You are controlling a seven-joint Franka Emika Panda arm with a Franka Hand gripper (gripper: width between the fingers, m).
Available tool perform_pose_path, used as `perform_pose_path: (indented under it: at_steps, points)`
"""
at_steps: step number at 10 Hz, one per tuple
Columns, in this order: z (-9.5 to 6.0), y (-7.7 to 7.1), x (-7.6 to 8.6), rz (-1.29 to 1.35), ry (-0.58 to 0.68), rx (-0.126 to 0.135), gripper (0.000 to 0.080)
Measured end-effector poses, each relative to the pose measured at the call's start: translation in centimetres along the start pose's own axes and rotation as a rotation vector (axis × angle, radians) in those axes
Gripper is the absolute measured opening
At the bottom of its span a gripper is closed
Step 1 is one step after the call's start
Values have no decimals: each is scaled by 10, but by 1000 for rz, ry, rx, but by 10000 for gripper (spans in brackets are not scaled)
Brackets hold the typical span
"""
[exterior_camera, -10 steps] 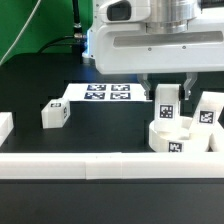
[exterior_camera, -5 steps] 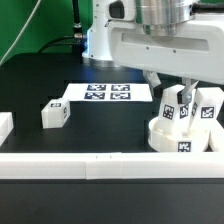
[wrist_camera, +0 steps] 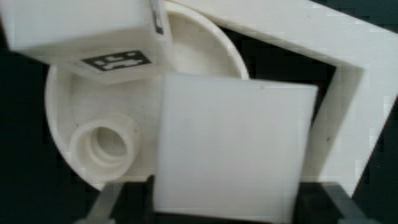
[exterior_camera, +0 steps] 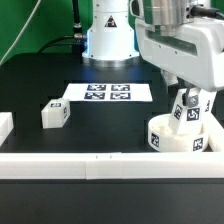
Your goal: Assemble stool
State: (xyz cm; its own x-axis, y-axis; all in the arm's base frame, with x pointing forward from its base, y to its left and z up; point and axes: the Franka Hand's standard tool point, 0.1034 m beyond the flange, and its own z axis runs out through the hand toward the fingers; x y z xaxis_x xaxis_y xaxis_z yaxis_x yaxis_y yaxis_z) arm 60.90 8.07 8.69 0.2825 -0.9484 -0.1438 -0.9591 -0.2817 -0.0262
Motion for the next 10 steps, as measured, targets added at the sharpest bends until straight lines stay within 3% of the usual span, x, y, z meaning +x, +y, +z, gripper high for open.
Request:
perform_pose_path:
  at_steps: [3,6,7,10]
  points:
    - [1,-1,-3,208,-12,7,334]
    - [4,0,-11,560,-42,96,334]
    - [5,-2,-16,701,-58,115,334]
    - [8,-5,-33,892,-114,115,334]
